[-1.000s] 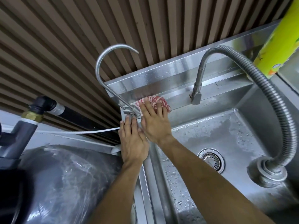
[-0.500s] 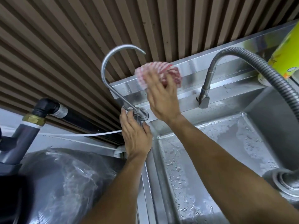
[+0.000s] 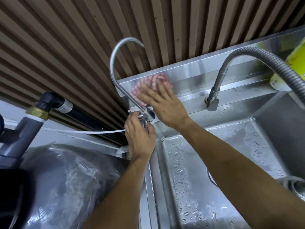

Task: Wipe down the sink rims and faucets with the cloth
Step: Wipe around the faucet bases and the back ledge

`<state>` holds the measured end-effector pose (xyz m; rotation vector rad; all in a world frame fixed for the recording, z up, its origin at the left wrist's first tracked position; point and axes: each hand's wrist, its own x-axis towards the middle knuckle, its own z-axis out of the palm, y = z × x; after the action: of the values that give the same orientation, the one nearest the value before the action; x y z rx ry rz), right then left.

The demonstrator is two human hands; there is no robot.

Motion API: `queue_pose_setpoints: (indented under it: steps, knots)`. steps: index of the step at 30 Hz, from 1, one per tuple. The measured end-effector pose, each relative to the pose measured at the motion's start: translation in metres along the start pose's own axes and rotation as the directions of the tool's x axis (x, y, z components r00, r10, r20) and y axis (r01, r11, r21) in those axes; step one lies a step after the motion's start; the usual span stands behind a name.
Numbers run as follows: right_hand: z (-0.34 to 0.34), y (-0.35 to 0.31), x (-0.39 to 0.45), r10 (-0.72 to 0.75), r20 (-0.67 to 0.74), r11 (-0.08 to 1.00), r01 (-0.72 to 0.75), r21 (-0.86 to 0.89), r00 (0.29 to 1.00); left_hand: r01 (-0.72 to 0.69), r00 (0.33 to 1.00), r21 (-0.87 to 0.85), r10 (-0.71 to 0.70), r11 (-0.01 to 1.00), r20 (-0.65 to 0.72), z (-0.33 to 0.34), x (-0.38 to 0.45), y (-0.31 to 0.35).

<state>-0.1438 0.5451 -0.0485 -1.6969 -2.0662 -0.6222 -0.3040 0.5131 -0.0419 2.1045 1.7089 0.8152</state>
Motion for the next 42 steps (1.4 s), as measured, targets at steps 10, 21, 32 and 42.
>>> queue_pose_setpoints:
  steps: [10, 21, 32, 42]
  knots:
    - [0.013, 0.014, 0.063, -0.604, 0.172, 0.705, 0.623, -0.34, 0.778, -0.061, 0.997, 0.092, 0.065, 0.994, -0.042, -0.001, -0.012, -0.004]
    - [-0.003, 0.076, 0.032, -0.64, 0.362, 0.582, 0.735, -0.348, 0.678, 0.006, 0.999, 0.069, -0.009, 0.998, 0.049, 0.001, -0.009, -0.003]
    - [-0.015, 0.041, -0.023, 0.534, -0.02, 0.845, -0.534, 0.021, 0.845, -0.006, 0.992, 0.322, -0.035, 0.947, 0.122, 0.012, -0.005, -0.002]
    - [-0.013, -0.024, -0.04, 0.302, 0.182, 0.947, -0.317, 0.057, 0.936, 0.007, 0.976, 0.409, -0.096, 0.913, 0.197, 0.011, -0.005, 0.001]
